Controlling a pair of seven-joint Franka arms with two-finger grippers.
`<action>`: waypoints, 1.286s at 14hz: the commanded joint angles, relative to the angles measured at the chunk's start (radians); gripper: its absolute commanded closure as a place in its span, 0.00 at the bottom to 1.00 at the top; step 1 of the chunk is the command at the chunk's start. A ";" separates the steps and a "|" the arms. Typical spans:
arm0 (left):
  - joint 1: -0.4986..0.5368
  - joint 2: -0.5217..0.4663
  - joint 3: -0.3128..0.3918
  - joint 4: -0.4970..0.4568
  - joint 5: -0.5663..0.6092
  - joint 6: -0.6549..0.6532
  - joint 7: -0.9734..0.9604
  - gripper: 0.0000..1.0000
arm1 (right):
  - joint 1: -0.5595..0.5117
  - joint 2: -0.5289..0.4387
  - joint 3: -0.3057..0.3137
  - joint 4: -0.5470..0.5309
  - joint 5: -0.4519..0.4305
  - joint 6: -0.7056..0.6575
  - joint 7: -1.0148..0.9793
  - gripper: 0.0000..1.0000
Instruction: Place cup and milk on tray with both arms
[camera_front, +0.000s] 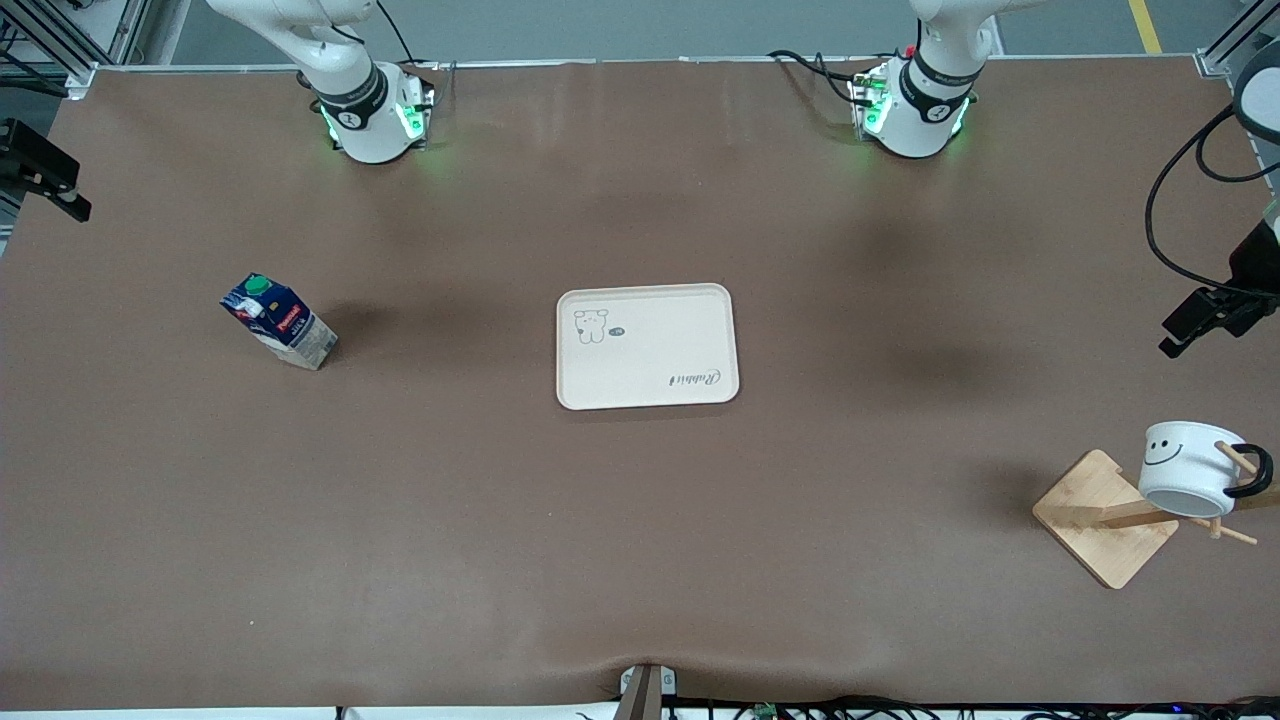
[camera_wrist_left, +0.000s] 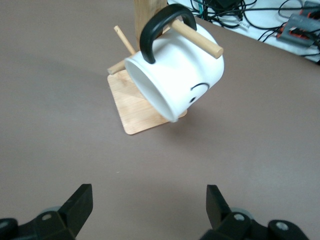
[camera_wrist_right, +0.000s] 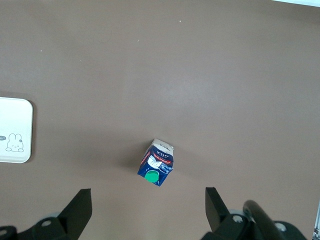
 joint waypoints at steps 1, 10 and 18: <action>0.003 0.021 -0.005 -0.038 -0.057 0.124 0.052 0.00 | -0.017 0.016 0.010 -0.005 0.000 0.012 -0.013 0.00; -0.006 0.231 -0.014 0.052 -0.177 0.369 0.176 0.00 | -0.039 0.171 0.010 -0.002 -0.014 0.016 -0.020 0.00; -0.008 0.305 -0.057 0.146 -0.177 0.372 0.176 0.10 | -0.056 0.211 0.010 0.042 0.035 0.053 -0.008 0.00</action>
